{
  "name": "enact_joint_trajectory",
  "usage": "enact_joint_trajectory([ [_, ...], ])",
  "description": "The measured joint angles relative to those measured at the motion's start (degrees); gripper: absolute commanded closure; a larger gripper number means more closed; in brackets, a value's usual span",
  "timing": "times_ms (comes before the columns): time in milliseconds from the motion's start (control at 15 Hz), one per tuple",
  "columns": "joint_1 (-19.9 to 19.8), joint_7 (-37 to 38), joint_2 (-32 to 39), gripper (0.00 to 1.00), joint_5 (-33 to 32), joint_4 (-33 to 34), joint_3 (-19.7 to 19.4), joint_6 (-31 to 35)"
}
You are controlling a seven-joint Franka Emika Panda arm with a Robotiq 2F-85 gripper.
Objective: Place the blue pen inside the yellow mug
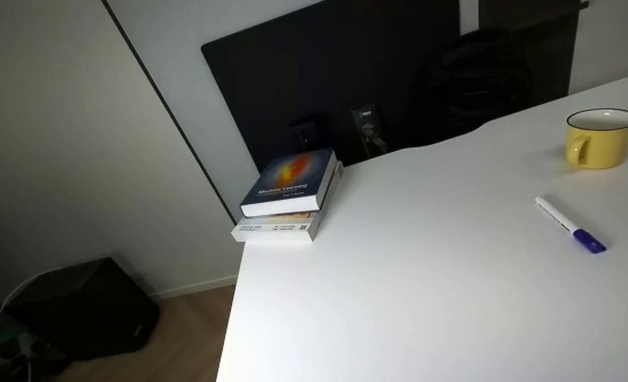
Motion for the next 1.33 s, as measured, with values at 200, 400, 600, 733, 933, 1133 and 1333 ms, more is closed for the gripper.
enact_joint_trajectory([
  [200, 0.3, 0.1, 0.9, 0.0, 0.1, -3.8, 1.0, 0.7],
  [400, 0.8, 0.6, 2.6, 0.0, 1.2, -8.5, 2.3, 6.7],
  [600, 1.8, 0.9, 6.6, 0.0, 3.3, -12.4, 3.4, 15.5],
  [733, 2.6, 1.2, 11.0, 0.0, 4.4, -13.9, 4.0, 22.1],
  [933, 3.0, 2.8, 19.2, 0.0, 4.6, -14.1, 5.2, 31.2],
  [1133, 2.9, 5.5, 28.1, 0.0, 3.9, -12.9, 5.9, 39.2],
  [1333, 2.6, 9.9, 36.9, 0.0, 1.3, -8.9, 6.0, 44.2],
])
